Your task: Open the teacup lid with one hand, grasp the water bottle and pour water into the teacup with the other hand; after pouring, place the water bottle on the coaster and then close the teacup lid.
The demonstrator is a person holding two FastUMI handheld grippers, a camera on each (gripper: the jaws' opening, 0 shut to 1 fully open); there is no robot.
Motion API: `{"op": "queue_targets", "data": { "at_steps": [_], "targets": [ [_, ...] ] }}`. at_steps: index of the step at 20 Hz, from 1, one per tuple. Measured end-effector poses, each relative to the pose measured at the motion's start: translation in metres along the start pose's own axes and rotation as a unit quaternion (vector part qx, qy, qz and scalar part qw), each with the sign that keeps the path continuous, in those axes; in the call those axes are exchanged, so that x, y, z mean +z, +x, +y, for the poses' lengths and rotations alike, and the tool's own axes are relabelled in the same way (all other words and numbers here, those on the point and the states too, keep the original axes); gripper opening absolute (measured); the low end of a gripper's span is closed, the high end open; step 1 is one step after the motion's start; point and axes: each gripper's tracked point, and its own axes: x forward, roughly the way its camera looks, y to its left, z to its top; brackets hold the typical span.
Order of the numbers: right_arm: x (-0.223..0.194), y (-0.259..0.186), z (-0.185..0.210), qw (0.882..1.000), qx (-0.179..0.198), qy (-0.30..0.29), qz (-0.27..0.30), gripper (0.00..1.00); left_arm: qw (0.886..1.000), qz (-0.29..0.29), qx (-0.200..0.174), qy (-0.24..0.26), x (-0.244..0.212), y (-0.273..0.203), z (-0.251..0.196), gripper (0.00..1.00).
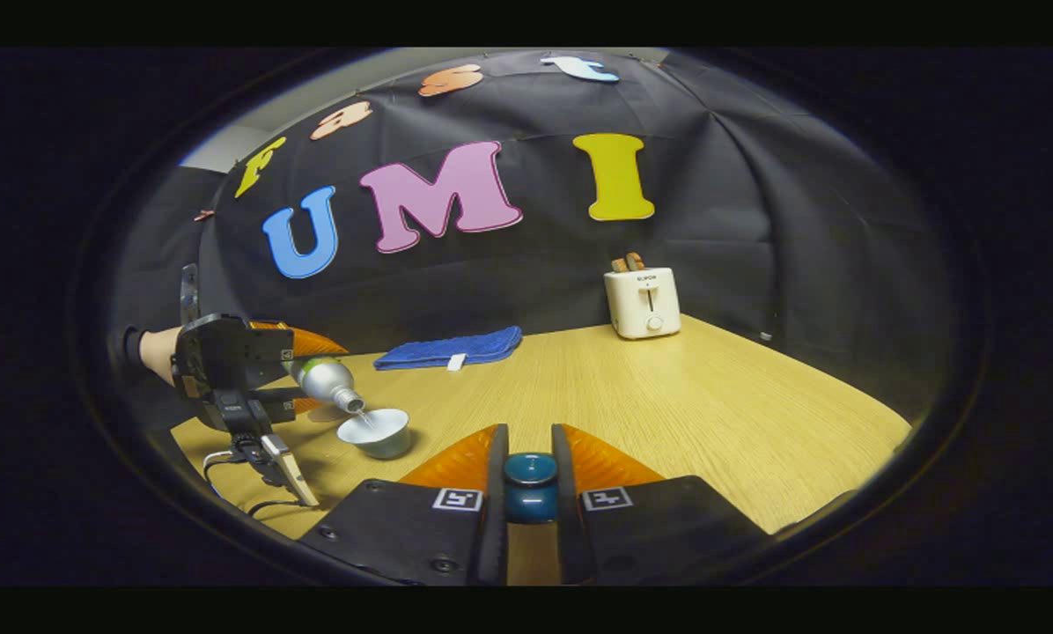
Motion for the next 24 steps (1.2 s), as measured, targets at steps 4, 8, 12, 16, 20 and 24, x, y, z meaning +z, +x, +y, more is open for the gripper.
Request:
{"op": "queue_targets", "data": {
  "at_steps": [4,8,12,16,20,24],
  "targets": [
    [0.001,-0.003,-0.003,1.000,0.001,0.002,-0.002,0.26,1.000,0.005,-0.007,0.014,-0.001,0.000,0.000,0.77],
    [0.001,-0.003,-0.007,1.000,-0.002,0.005,-0.002,0.26,1.000,0.011,-0.009,0.027,-0.004,-0.002,0.003,0.77],
    [0.001,-0.004,-0.006,1.000,0.000,0.006,-0.003,0.26,0.999,0.015,-0.008,0.039,-0.005,-0.004,0.007,0.77],
    [0.000,-0.004,-0.007,1.000,0.001,0.007,-0.002,0.26,0.998,0.014,-0.008,0.054,-0.006,-0.005,0.013,0.77],
    [-0.001,-0.004,-0.006,1.000,0.003,0.008,-0.002,0.26,0.998,0.016,-0.008,0.065,-0.007,-0.006,0.016,0.77],
    [-0.003,-0.004,-0.004,1.000,0.006,0.003,0.003,0.26,0.997,0.016,-0.006,0.073,-0.006,-0.007,0.019,0.77]
  ]
}}
